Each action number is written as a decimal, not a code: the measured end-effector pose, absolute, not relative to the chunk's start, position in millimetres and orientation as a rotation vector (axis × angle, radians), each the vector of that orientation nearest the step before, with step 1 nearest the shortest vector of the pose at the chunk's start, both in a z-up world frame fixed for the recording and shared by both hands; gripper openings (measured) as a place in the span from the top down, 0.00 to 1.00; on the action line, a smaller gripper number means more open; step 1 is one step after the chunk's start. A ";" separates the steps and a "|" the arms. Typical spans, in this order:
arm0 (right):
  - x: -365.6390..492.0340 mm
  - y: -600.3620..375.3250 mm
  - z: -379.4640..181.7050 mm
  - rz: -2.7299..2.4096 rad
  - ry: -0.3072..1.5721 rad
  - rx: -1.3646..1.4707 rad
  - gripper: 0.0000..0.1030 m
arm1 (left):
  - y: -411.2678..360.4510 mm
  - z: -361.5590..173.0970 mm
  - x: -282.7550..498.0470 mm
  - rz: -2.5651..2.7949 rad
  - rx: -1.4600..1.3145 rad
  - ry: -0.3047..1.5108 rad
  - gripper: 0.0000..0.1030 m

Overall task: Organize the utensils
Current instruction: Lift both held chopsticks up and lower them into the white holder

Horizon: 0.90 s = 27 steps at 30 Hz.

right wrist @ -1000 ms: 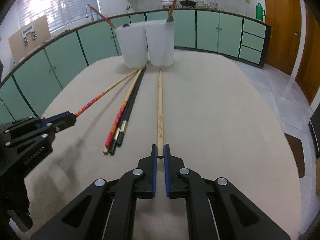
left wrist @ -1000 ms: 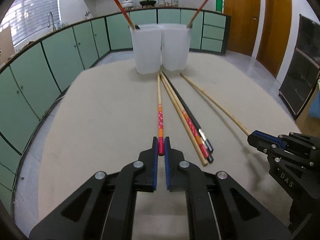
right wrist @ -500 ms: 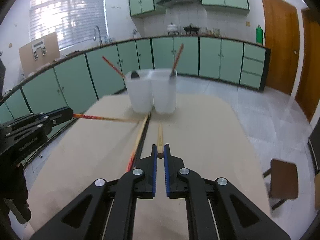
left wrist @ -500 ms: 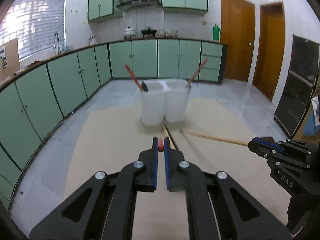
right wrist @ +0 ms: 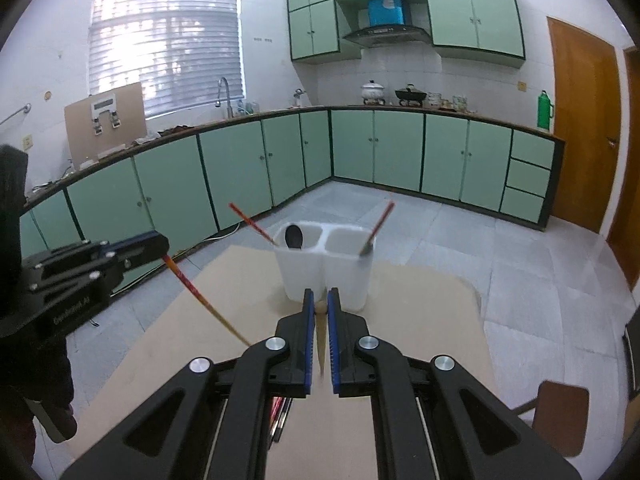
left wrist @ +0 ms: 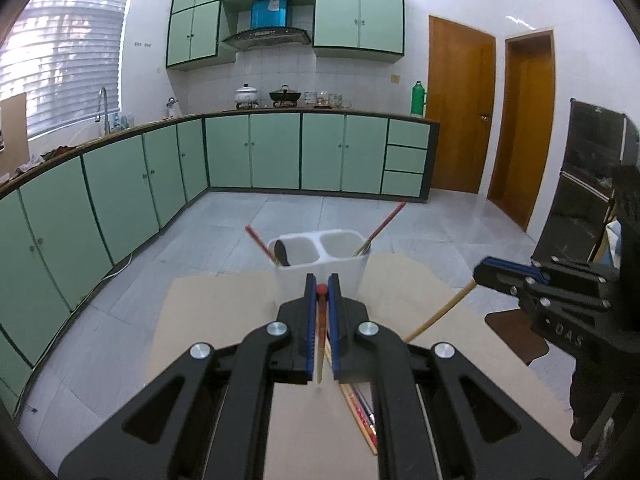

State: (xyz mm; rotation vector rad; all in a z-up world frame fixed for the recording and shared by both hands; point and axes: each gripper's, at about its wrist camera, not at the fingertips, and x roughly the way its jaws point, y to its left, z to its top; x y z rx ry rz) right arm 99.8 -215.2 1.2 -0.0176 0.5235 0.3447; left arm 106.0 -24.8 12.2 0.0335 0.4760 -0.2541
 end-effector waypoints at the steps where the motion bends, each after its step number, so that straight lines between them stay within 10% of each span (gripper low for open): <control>1: 103.8 -215.9 6.8 0.353 0.521 -0.017 0.94 | -24.5 15.3 107.9 -0.260 0.034 0.472 0.95; 18: 173.4 -223.8 125.0 0.362 0.283 0.029 0.94 | -34.6 108.1 161.0 -0.284 0.022 0.242 0.95; 27: 238.7 -208.2 96.2 0.280 0.301 0.006 0.94 | -49.0 89.8 226.8 -0.232 -0.004 0.251 0.95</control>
